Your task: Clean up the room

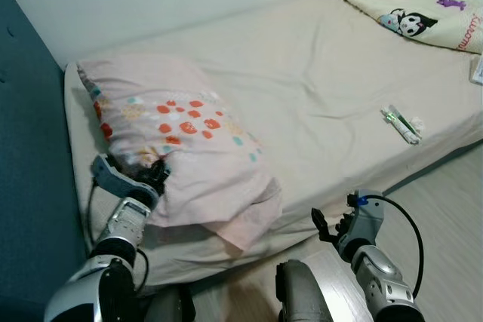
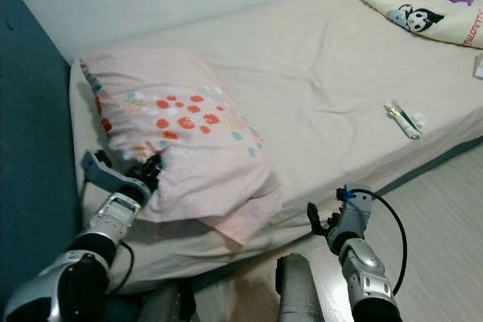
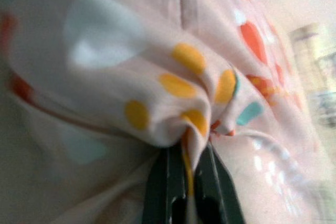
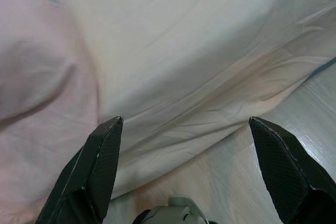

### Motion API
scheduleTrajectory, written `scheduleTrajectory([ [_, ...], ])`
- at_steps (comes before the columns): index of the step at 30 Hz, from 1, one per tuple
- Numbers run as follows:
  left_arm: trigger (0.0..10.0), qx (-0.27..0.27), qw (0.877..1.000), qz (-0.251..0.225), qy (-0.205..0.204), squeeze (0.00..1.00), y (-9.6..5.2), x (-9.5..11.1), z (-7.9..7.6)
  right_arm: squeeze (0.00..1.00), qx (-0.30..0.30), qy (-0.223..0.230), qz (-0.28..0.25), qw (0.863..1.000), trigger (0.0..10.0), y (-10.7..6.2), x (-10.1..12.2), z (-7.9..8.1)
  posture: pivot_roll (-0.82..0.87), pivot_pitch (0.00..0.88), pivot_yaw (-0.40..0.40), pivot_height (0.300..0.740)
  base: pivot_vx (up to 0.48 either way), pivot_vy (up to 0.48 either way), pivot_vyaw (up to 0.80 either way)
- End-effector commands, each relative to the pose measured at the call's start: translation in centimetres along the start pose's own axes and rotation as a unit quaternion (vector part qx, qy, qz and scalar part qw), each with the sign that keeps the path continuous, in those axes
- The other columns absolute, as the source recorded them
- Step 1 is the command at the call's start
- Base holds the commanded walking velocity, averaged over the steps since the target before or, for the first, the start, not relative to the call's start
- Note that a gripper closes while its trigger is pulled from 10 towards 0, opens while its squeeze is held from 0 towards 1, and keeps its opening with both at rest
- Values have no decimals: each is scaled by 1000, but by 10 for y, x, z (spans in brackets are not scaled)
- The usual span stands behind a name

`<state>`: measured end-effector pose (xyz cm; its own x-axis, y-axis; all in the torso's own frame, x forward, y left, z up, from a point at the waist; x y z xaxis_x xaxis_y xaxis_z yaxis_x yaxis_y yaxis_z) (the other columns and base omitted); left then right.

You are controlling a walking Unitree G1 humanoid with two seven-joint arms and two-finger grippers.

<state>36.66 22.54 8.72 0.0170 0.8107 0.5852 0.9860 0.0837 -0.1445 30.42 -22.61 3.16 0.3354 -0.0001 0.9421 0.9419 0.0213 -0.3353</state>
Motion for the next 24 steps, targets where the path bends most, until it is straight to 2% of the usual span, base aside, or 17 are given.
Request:
scheduleTrajectory([
  [1, 0, 38, 998, -39, 29, 0, 0, 24, 8, 0, -1, 11, 10, 1000, 10000, 0, -5, 2, -222, 209, 68, 621, 0, 0, 0],
  [4, 0, 59, 996, -50, 39, 0, -1, 32, 13, 0, -1, 12, 10, 1000, 10000, 1, -4, 3, -213, 201, 70, 621, 0, 0, 0],
  [5, 0, 116, 988, -74, 64, 0, -9, 51, 30, 0, 0, 13, 7, 1000, 10000, 3, -1, 4, -206, 192, 73, 621, 0, 0, 0],
  [6, 0, 116, 988, -74, 64, 0, -9, 51, 30, 0, 0, 13, 7, 1000, 10000, 3, -1, 4, -206, 192, 73, 621, 0, 0, 0],
  [8, 0, 206, 964, -123, 116, 0, -26, 81, 57, 0, 3, 16, 3, 1000, 10000, 8, 3, 7, -185, 173, 75, 621, 0, 0, 0],
  [10, 0, 206, 964, -123, 116, 0, -26, 81, 57, 0, 3, 16, 3, 1000, 10000, 8, 3, 7, -185, 173, 75, 621, 0, 0, 0],
  [11, 0, 236, 952, -145, 133, 0, -34, 91, 65, 0, 4, 17, 2, 1000, 10000, 9, 5, 9, -179, 168, 76, 621, 0, 0, 0],
  [12, 0, 236, 952, -145, 133, 0, -34, 91, 65, 0, 4, 17, 2, 1000, 10000, 9, 5, 9, -179, 168, 76, 621, 0, 0, 0],
  [13, 0, 254, 943, -161, 143, 0, -39, 96, 70, 0, 6, 18, 1, 1000, 10000, 11, 6, 10, -172, 161, 75, 621, 0, 0, 0],
  [14, 0, 254, 943, -161, 143, 0, -39, 96, 70, 0, 6, 18, 1, 1000, 10000, 11, 6, 10, -172, 161, 75, 621, 0, 0, 0],
  [17, 0, 317, 916, -213, 122, 0, -70, 99, 87, 0, 15, 20, -4, 1000, 10000, 17, 12, 18, -146, 135, 83, 621, 0, 0, 0],
  [18, 0, 337, 908, -223, 114, 0, -86, 99, 95, 0, 17, 22, -6, 1000, 10000, 18, 14, 20, -137, 128, 83, 621, 0, 0, 0],
  [19, 0, 337, 908, -223, 114, 0, -86, 99, 95, 0, 17, 22, -6, 1000, 10000, 18, 14, 20, -137, 128, 83, 621, 0, 0, 0],
  [21, 0, 373, 894, -227, 98, 0, -115, 95, 112, 0, 21, 22, -7, 999, 10000, 20, 16, 22, -122, 124, 79, 621, 0, 0, 0],
  [23, 0, 373, 894, -227, 98, 0, -115, 95, 112, 0, 21, 22, -7, 999, 10000, 20, 16, 22, -122, 124, 79, 621, 0, 0, 0],
  [24, 0, 394, 888, -222, 88, 0, -132, 89, 121, 0, 24, 22, -7, 999, 10000, 21, 17, 23, -113, 123, 76, 621, 0, 0, 0],
])
Point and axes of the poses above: a point about 5 cm out from each wrist's last joint towards the gripper, its own y axis pointing out of the wrist towards the gripper, its own x axis along the axis of the wrist's last joint, z = x × y, the point moved 1 cm from there along y, pointing out of the wrist towards the gripper, and after that the axes turned 11 degrees about -y, right-handed, at the moved point
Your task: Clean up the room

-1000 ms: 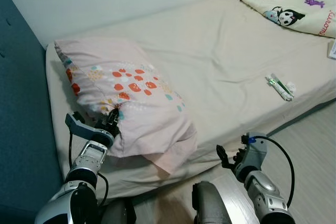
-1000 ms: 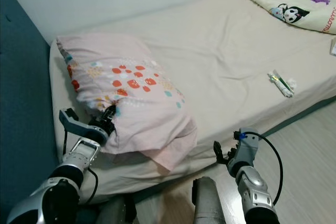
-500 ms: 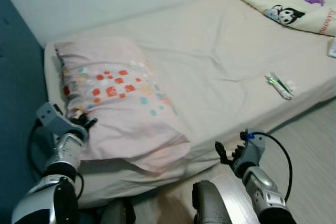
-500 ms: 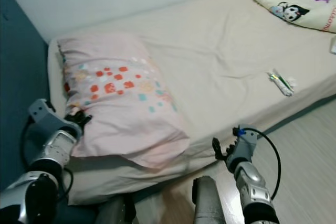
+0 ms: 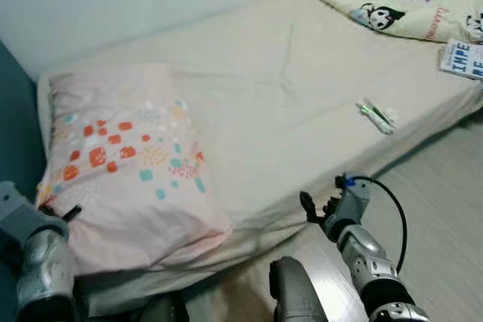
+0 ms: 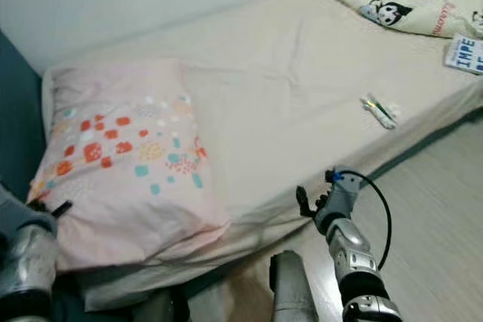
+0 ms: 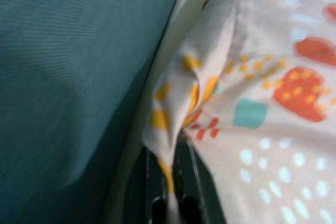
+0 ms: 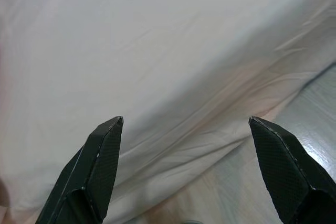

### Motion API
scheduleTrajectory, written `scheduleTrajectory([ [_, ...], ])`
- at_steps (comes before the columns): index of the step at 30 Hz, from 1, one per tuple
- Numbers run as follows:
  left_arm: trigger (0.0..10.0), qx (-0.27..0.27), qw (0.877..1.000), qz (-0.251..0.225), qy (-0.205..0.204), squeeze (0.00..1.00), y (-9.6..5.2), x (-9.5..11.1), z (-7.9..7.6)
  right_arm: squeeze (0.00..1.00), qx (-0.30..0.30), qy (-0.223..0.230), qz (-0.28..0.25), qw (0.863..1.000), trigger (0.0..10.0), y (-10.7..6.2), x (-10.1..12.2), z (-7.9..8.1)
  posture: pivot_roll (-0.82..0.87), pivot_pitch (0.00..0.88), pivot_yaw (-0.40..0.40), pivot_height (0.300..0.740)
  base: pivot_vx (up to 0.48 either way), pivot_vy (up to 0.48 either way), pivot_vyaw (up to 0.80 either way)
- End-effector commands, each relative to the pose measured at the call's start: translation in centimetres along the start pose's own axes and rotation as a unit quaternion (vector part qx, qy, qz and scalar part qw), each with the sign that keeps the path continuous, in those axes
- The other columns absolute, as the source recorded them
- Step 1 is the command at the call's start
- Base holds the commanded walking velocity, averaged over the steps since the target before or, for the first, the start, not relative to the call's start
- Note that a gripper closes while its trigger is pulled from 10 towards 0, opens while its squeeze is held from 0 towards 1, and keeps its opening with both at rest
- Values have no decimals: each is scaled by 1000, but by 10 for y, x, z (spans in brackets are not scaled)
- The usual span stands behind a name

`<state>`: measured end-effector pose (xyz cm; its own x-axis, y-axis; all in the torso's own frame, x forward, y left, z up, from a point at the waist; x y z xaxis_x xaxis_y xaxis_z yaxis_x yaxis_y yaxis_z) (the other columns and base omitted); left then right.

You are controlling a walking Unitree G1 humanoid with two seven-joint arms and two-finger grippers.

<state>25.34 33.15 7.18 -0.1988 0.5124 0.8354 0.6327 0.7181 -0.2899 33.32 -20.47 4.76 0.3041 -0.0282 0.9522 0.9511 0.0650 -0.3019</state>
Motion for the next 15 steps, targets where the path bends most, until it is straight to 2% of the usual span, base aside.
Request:
scheduleTrajectory([
  [1, 0, 90, 996, -19, -19, 0, -2, 12, 43, 0, 2, 9, 10, 1000, 10000, -1, -8, 2, -113, 123, 76, 621, 0, 0, 0],
  [2, 0, 110, 994, -6, -16, 0, -12, 6, 60, 0, 5, 7, 11, 1000, 10000, 0, -7, 4, -101, 120, 72, 621, 0, 0, 0],
  [3, 0, 110, 994, -6, -16, 0, -12, 6, 60, 0, 5, 7, 11, 1000, 10000, 0, -7, 4, -101, 120, 72, 621, 0, 0, 0],
  [4, 0, 133, 991, 15, -11, 0, -25, -3, 77, 0, 9, 7, 11, 1000, 10000, 1, -6, 6, -98, 121, 70, 621, 0, 0, 0],
  [5, 0, 133, 991, 15, -11, 0, -25, -3, 77, 0, 9, 7, 11, 1000, 10000, 1, -6, 6, -98, 121, 70, 621, 0, 0, 0],
  [7, 0, 167, 984, 61, 2, 0, -50, -27, 103, 0, 16, 6, 11, 1000, 10000, 4, -5, 10, -94, 116, 71, 621, 0, 0, 0],
  [8, 0, 167, 984, 61, 2, 0, -50, -27, 103, 0, 16, 6, 11, 1000, 10000, 4, -5, 10, -94, 116, 71, 621, 0, 0, 0],
  [9, 0, 180, 980, 79, 5, 0, -58, -38, 110, 0, 19, 6, 10, 1000, 10000, 4, -4, 12, -97, 113, 72, 621, 0, 0, 0],
  [10, 0, 180, 980, 79, 5, 0, -58, -38, 110, 0, 19, 6, 10, 1000, 10000, 4, -4, 12, -97, 113, 72, 621, 0, 0, 0],
  [11, 0, 189, 978, 93, 5, 0, -65, -44, 112, 0, 20, 6, 10, 1000, 10000, 5, -4, 12, -100, 113, 73, 621, 0, 0, 0],
  [14, 0, 189, 976, 105, 5, 0, -67, -50, 111, 0, 21, 7, 9, 1000, 10000, 5, -4, 13, -99, 112, 70, 621, 0, 0, 0],
  [15, 0, 184, 975, 126, -6, 0, -68, -58, 105, 0, 22, 5, 11, 1000, 10000, 5, -6, 13, -109, 110, 74, 621, 0, 0, 0],
])
Point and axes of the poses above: a point about 5 cm out from each wrist's last joint towards the gripper, its own y axis pointing out of the wrist towards the gripper, its own x axis along the axis of the wrist's last joint, z = x × y, the point moved 1 cm from there along y, pointing out of the wrist towards the gripper, and after that the axes turned 11 degrees about -y, right-handed, at the moved point
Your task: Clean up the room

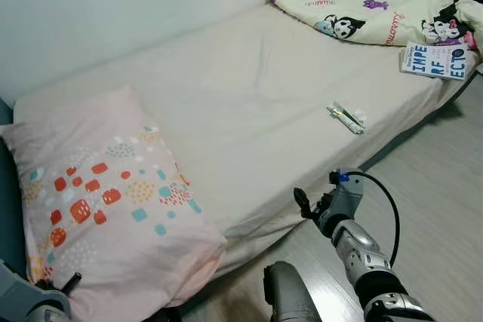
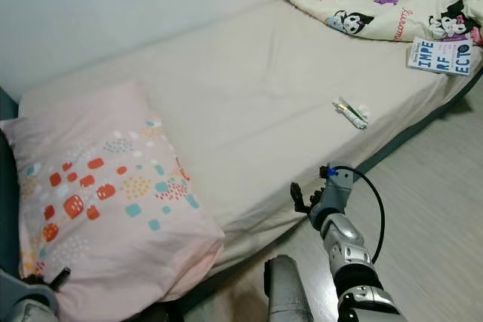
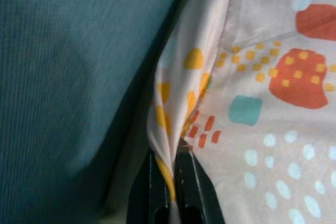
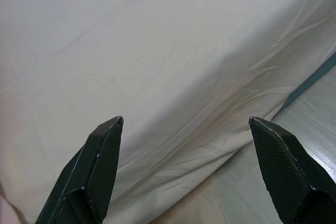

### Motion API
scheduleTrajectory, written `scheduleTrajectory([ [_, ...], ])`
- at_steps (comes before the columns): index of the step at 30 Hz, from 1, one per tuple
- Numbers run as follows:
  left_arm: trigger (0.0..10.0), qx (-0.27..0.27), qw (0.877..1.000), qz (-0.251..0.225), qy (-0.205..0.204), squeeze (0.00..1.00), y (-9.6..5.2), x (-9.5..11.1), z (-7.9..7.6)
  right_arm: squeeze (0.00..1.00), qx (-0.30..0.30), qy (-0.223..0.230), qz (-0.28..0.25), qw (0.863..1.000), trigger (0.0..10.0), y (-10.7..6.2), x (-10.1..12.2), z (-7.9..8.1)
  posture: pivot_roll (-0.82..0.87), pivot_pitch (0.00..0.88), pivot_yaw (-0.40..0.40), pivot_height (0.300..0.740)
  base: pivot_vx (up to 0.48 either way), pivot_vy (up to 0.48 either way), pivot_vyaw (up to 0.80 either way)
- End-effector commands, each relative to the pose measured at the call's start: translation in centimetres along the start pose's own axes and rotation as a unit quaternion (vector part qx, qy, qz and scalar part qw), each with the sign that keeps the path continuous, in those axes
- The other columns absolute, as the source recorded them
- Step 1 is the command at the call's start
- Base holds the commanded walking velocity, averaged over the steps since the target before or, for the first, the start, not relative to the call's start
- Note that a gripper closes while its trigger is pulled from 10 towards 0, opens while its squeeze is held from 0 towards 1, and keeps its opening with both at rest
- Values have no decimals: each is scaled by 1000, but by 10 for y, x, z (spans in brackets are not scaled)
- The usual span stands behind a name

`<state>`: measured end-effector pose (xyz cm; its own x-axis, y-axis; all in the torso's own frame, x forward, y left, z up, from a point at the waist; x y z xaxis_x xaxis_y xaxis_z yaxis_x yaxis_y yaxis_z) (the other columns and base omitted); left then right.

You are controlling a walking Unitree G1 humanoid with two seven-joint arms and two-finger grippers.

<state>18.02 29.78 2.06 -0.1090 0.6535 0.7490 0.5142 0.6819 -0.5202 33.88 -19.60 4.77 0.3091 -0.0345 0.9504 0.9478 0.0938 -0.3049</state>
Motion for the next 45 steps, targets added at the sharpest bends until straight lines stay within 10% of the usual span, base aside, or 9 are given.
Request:
scheduleTrajectory([
  [1, 0, 94, 995, 33, -1, 0, -2, -13, 43, 0, 7, 2, 8, 1000, 10000, -1, -7, 5, -109, 110, 74, 621, 0, 0, 0],
  [6, 0, 44, 996, 72, -31, 0, -1, -26, 20, 0, 8, 1, 10, 1000, 10000, -1, -9, 5, -114, 109, 74, 621, 0, 0, 0],
  [7, 10000, -18, 994, 95, -56, 0, -2, -34, -10, 0, 7, 1, 10, 1000, 10000, -2, -9, 4, -129, 104, 74, 621, 0, 0, 0],
  [12, 10000, -120, 983, 117, -74, 4, -8, -41, -60, 0, 5, 0, 10, 1000, 10000, -2, -10, 2, -137, 100, 72, 621, 0, 0, 0],
  [13, 10000, -137, 982, 113, -63, 1000, -6, -40, -70, 0, 5, -1, 10, 1000, 10000, -2, -9, 2, -142, 97, 70, 621, 0, 0, 0],
  [26, 10000, -219, 947, 54, 227, 1000, 8, 0, -78, 0, 2, -3, 9, 1000, 10000, -2, -8, -1, -136, 89, 74, 621, 0, 0, 0],
  [43, 10000, -484, 546, 196, 655, 949, -66, 61, -70, 0, 5, -2, 12, 1000, 10000, -1, -9, 0, -120, 91, 70, 621, 0, 0, 0],
  [44, 10000, -536, 493, 232, 645, 0, -86, 54, -71, 0, 5, -2, 12, 1000, 10000, 0, -9, 0, -118, 91, 67, 621, 0, 0, 0],
  [45, 10000, -567, 459, 255, 635, 0, -99, 50, -71, 0, 5, -2, 12, 1000, 10000, 0, -9, 1, -120, 91, 70, 621, 0, 0, 0],
])
Point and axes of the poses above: a point about 5 cm out from each wrist's last joint towards the gripper, its own y axis pointing out of the wrist towards the gripper, its own x axis along the axis of the wrist's last joint, z = x × y, the point moved 1 cm from there along y, pointing out of the wrist towards the gripper, and after that the axes turned 11 degrees about -y, right-handed, at the moved point
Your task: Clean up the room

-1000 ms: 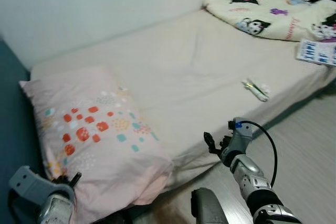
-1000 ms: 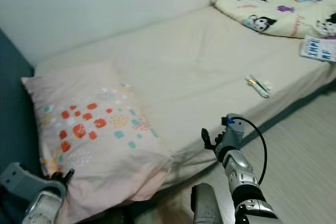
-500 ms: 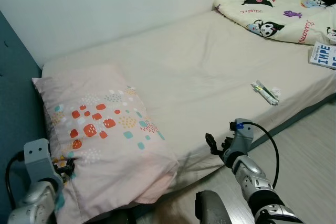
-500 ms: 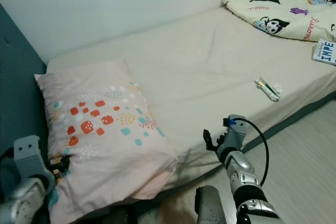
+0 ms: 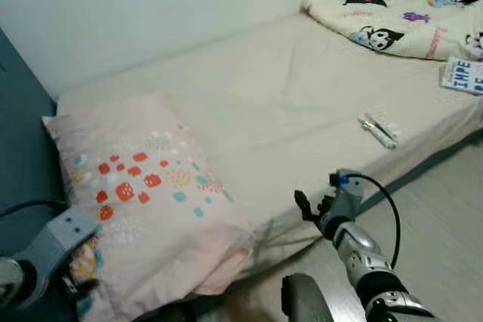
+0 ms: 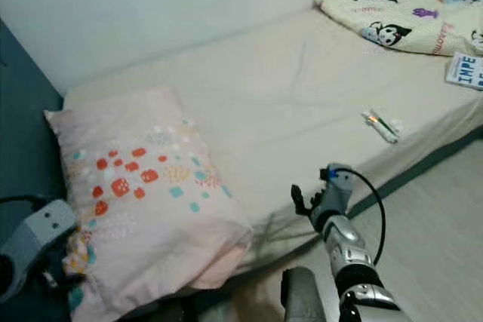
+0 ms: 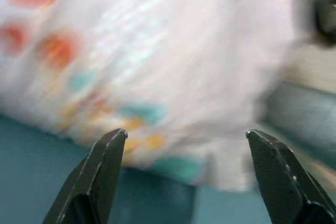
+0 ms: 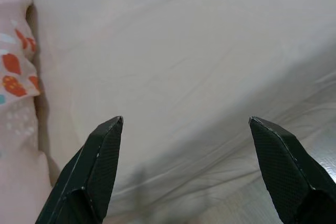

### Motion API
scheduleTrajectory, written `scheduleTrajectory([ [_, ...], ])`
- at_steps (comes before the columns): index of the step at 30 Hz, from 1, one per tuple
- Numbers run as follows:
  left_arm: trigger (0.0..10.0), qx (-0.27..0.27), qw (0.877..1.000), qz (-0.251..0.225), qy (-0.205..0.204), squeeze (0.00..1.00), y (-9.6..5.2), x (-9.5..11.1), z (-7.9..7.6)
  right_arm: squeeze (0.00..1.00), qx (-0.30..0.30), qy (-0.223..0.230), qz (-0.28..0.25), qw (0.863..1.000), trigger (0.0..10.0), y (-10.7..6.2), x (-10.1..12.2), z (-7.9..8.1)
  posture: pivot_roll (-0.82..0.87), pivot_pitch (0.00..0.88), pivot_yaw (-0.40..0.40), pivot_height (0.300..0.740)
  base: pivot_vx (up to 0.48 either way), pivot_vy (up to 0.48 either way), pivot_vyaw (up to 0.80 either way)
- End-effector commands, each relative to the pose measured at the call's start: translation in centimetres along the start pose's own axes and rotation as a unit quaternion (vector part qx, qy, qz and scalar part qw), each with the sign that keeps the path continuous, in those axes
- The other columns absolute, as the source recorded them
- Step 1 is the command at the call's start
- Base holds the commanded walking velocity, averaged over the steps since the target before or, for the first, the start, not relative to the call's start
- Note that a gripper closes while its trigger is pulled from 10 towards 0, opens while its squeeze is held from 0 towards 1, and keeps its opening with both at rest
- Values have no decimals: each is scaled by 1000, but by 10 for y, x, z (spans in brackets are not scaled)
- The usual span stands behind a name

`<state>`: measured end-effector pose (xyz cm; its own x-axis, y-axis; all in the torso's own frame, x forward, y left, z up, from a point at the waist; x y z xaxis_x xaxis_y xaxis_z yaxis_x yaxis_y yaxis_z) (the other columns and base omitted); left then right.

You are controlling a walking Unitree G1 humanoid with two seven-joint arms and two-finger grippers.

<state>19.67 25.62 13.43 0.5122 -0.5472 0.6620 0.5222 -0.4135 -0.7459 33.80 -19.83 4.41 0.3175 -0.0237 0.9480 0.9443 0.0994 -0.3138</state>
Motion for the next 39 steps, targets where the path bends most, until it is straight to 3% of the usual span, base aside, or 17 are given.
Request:
scheduleTrajectory([
  [1, 10000, -90, 996, 2, 20, 0, -3, 5, -21, 0, 3, 3, 8, 1000, 10000, 0, -6, 3, -120, 91, 70, 621, 0, 0, 0],
  [3, 10000, -203, 978, -28, 41, 0, 8, 15, -51, 0, 3, 3, 8, 1000, 10000, 0, -6, 4, -128, 90, 74, 621, 0, 0, 0],
  [4, 10000, -203, 978, -28, 41, 0, 8, 15, -51, 0, 3, 3, 8, 1000, 10000, 0, -6, 4, -128, 90, 74, 621, 0, 0, 0],
  [6, 10000, -248, 967, -36, 43, 0, 22, 16, -67, 0, 2, 3, 7, 1000, 10000, 0, -5, 4, -134, 90, 74, 621, 0, 0, 0],
  [7, 10000, -267, 963, -41, 26, 0, 43, 12, -78, 0, 1, 3, 7, 1000, 10000, 0, -5, 3, -139, 88, 73, 621, 0, 0, 0],
  [8, 10000, -267, 963, -41, 26, 0, 43, 12, -78, 0, 1, 3, 7, 1000, 10000, 0, -5, 3, -139, 88, 73, 621, 0, 0, 0],
  [10, 10000, -275, 961, -31, -4, 0, 67, 4, -90, 0, -1, 0, 7, 1000, 10000, -1, -5, 2, -152, 88, 79, 621, 0, 0, 0],
  [13, 10000, -277, 960, -25, -16, 0, 76, 1, -95, 0, -2, -1, 7, 1000, 10000, -1, -5, 1, -153, 87, 78, 621, 0, 0, 0],
  [14, 10000, -270, 962, -22, -25, 0, 87, -2, -98, 0, -5, 1, 6, 1000, 10000, -1, -5, -1, -156, 86, 73, 621, 0, 0, 0],
  [15, 10000, -239, 971, -19, -18, 0, 103, -5, -96, 0, -5, 0, 6, 1000, 10000, -1, -5, -1, -158, 83, 67, 621, 0, 0, 0],
  [16, 10000, -239, 971, -19, -18, 0, 103, -5, -96, 0, -5, 0, 6, 1000, 10000, -1, -5, -1, -158, 83, 67, 621, 0, 0, 0],
  [19, 10000, -172, 985, -11, 12, 0, 126, -5, -87, 0, -4, -3, 5, 1000, 10000, 0, -3, -1, -160, 79, 65, 621, 0, 0, 0],
  [21, 10000, -172, 985, -11, 12, 0, 126, -5, -87, 0, -4, -3, 5, 1000, 10000, 0, -3, -1, -160, 79, 65, 621, 0, 0, 0],
  [23, 10000, -99, 993, -1, 65, 0, 141, -1, -73, 0, -4, -4, 2, 1000, 10000, 1, 1, -1, -163, 73, 70, 621, 0, 0, 0],
  [26, 10000, -49, 990, 1, 134, 0, 154, 8, -65, 0, -5, -3, -2, 1000, 10000, 2, 3, -2, -163, 70, 73, 621, 0, 0, 0],
  [34, 10000, -11, 983, -11, 186, 0, 170, 21, -64, 0, -7, -1, -1, 1000, 10000, 0, 0, -2, -168, 71, 76, 621, 0, 0, 0],
  [39, 10000, 28, 981, -28, 192, 0, 176, 32, -56, 0, -8, 0, -1, 1000, 10000, 0, 0, -2, -168, 70, 76, 621, 0, 0, 0],
])
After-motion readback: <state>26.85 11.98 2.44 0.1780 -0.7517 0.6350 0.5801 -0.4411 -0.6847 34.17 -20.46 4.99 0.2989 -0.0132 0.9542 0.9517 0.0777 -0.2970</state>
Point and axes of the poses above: a point about 5 cm out from each wrist's last joint towards the gripper, its own y axis pointing out of the wrist towards the gripper, its own x axis along the axis of the wrist's last joint, z = x × y, the point moved 1 cm from there along y, pointing out of the wrist towards the gripper, and after that the axes turned 11 degrees about -y, right-handed, at the moved point
